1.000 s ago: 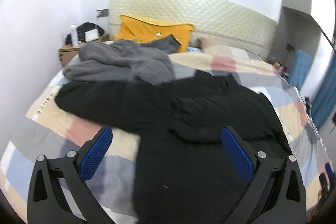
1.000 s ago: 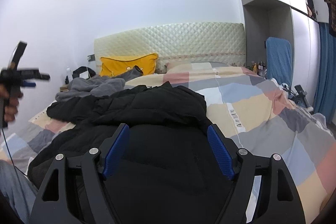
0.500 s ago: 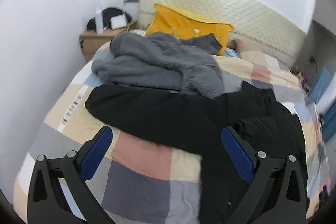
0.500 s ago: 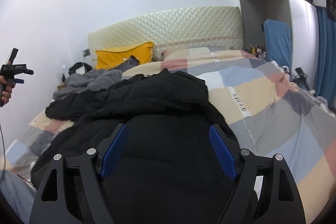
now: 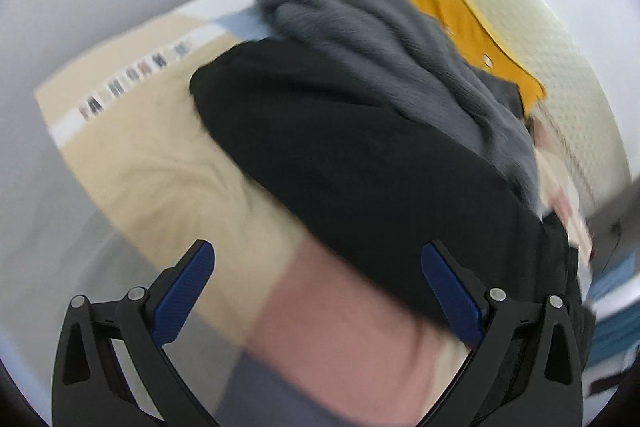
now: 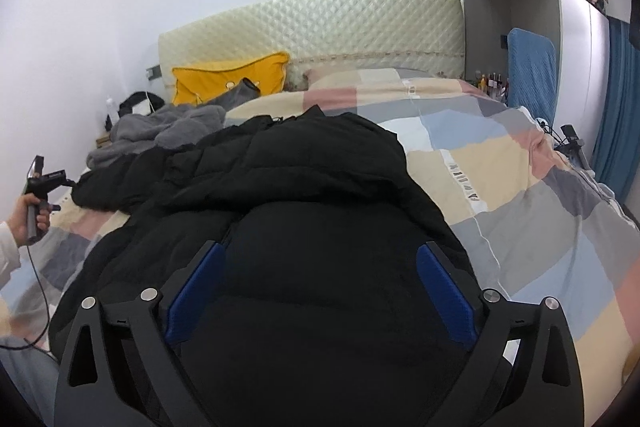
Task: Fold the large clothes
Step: 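Reach the left tool to the other sleeve cuff and grasp it, then lift the held sleeve and fold it across the jacket body with the left tool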
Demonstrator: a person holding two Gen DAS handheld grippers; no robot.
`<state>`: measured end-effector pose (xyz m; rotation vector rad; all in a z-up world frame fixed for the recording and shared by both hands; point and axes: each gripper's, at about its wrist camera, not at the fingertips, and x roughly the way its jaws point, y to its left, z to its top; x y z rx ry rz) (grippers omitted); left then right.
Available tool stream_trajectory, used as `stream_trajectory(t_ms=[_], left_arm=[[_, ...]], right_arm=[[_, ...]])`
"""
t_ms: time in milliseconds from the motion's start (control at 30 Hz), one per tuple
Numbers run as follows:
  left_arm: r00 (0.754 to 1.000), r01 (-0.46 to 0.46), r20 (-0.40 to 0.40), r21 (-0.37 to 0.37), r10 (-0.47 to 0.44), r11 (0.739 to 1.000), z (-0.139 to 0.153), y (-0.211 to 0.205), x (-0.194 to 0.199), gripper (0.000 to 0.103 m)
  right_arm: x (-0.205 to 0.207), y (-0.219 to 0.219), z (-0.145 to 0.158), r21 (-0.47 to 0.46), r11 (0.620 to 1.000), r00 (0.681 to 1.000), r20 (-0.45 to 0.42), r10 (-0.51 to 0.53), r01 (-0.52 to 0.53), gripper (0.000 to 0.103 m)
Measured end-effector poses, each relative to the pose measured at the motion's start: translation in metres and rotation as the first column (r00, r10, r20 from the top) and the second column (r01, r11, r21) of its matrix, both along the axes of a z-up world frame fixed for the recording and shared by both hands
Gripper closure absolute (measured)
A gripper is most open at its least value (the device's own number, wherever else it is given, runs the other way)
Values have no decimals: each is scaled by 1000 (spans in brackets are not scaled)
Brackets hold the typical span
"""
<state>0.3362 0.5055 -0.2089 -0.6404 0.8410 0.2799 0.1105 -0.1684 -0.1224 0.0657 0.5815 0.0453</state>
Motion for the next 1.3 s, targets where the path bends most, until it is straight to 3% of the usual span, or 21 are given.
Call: stream_trajectory(t_ms=[100, 167, 233, 400, 500, 567, 633, 667, 767, 900, 1033, 1300], left_arm=[[996, -79, 23, -80, 81, 994, -27, 26, 19, 5], [987, -130, 69, -198, 146, 971, -45, 39, 26, 6], [974, -170, 104, -249, 201, 953, -56, 47, 34, 7], [961, -232, 128, -121, 247, 965, -52, 49, 58, 15], [953, -254, 130, -146, 273, 956, -54, 56, 67, 39], [955, -251, 110, -189, 274, 949, -55, 60, 73, 66], [950, -254, 109, -283, 294, 925, -51, 67, 70, 87], [952, -252, 99, -291, 291, 923, -47, 69, 68, 94], [962, -228, 103, -211, 254, 950, -9, 66, 61, 99], [961, -234, 116, -150, 252, 961, 35, 56, 46, 100], [966, -209, 148, -37, 212, 977, 93, 30, 27, 100], [974, -142, 193, 111, 119, 984, 185, -26, 6, 100]], right_arm=[[13, 9, -3, -19, 1000, 1000, -16, -22, 22, 6], [20, 11, -5, -18, 998, 998, -17, -65, 64, 6], [29, 10, -7, 1, 996, 995, -27, -94, 94, 6], [43, 4, -10, 4, 988, 988, -30, -154, 154, 6], [49, 5, -12, 8, 987, 986, -45, -160, 161, 6], [50, 7, -12, 9, 988, 987, -56, -153, 154, 6], [46, 11, -9, -5, 987, 985, -61, -159, 159, 6], [41, 12, -7, 1, 986, 985, -54, -164, 164, 6], [27, 14, -2, 39, 991, 991, -37, -128, 130, 6], [17, 15, 2, 52, 995, 996, -42, -81, 83, 6], [9, 8, 6, 49, 997, 998, -21, -53, 54, 5], [-4, -4, 12, 21, 1000, 1000, -17, 1, -1, 1]])
